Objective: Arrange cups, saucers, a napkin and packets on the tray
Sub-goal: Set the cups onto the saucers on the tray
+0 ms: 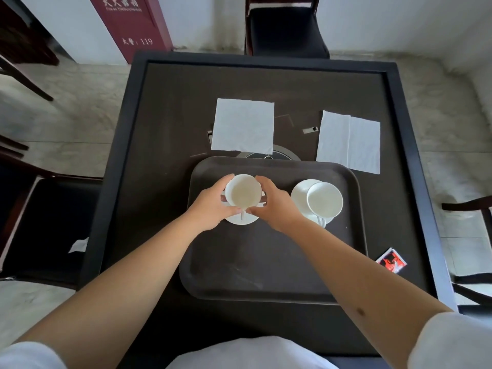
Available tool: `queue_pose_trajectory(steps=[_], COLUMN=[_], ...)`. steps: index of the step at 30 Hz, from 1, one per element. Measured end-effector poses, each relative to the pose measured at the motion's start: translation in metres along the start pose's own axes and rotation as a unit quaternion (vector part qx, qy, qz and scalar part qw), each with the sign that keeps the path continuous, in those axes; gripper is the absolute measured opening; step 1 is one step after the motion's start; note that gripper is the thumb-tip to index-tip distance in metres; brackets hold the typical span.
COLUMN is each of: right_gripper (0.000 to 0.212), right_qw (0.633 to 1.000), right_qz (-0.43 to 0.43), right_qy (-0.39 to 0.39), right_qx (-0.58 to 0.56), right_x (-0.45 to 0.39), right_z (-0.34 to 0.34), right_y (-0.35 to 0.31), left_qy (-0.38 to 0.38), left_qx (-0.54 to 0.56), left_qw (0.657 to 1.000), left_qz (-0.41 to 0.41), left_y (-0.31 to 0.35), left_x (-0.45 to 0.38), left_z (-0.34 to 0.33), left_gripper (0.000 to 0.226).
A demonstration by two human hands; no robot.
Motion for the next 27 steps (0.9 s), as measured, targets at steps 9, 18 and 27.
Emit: queue_pose_trajectory(steps=[9,18,27], right_gripper=[0.082,0.085,0.085], right_qw=[1.0,0.999,0.998], right_qz=[0.013,-0.01,-0.01], right_qy=[-0.01,-0.012,-0.021], right_qx=[0.027,0.035,0.064], right_x=[0.004,0.008,0.014], right_z=[-0.005,-0.008,-0.008], right_y=[0.006,0.004,-0.002], left_qy=[0.009,0.006,0.007], left_qx=[0.009,0.001,-0.008], left_qw=[1.0,1.0,1.0], left_qz=[-0.005,-0.002,0.02], left_y=[-0.008,-0.005,-0.002], left_x=[0.006,0.01,0.017], left_z=[-0.003,-0.003,-0.008], left_gripper=[0.088,0.089,0.092])
Point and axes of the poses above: each hand's wrist, its own x-axis away from the middle knuckle, its own z-axis out of the back of the hand, y = z × x, the point moved 1 cm from there along -x, towards the middle knuckle, and after that the axes turned 2 degrees about x, right-handed, at the moved point
